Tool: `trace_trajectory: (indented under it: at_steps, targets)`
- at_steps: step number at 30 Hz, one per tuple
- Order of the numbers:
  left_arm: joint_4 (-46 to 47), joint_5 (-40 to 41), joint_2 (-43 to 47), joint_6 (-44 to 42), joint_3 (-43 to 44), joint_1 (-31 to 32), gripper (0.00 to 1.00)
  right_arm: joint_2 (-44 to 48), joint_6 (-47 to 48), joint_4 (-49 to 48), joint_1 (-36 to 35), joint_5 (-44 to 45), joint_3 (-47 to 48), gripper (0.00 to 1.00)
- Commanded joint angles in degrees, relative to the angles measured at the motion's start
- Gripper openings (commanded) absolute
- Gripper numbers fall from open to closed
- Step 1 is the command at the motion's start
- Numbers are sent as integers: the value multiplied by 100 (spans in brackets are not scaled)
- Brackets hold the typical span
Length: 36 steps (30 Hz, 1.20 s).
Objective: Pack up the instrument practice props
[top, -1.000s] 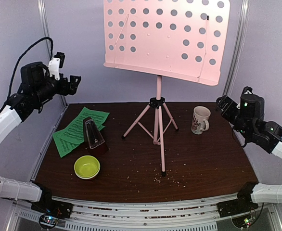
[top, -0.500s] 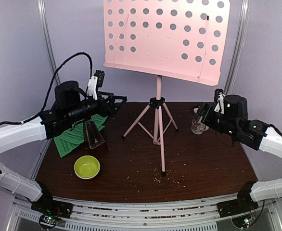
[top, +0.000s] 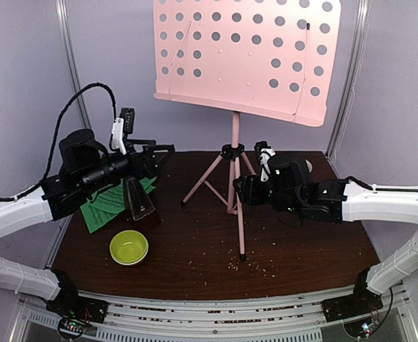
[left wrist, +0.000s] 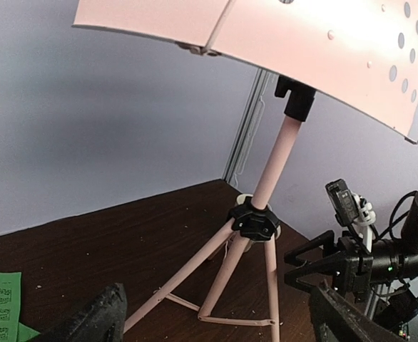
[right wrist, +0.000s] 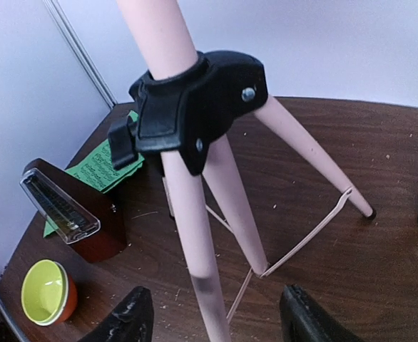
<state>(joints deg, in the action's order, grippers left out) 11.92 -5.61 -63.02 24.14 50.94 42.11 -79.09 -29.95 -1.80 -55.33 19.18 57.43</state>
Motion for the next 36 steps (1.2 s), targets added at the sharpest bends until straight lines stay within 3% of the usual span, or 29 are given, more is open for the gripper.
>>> trace_trajectory:
  at_steps: [1,8,17,21,27,36]
  targets:
    - [145,-6,-107,-41,-148,21,92,-216,454,-253,-26,468,318,53]
    - [279,-315,-428,-40,-121,24,92,-781,810,-334,-21,367,795,36]
    - [382,-982,-991,-432,-25,17,93,-451,1257,-735,15,-62,328,0]
    - [853,-1525,-1173,-365,-59,18,93,25,1416,-899,256,-620,-175,0]
    - [1359,-2286,-1732,-274,-64,18,92,725,1686,-1029,929,-2391,-737,0]
    - [2092,-2992,-2679,8,215,125,91,902,1912,-892,1558,-3881,-926,0]
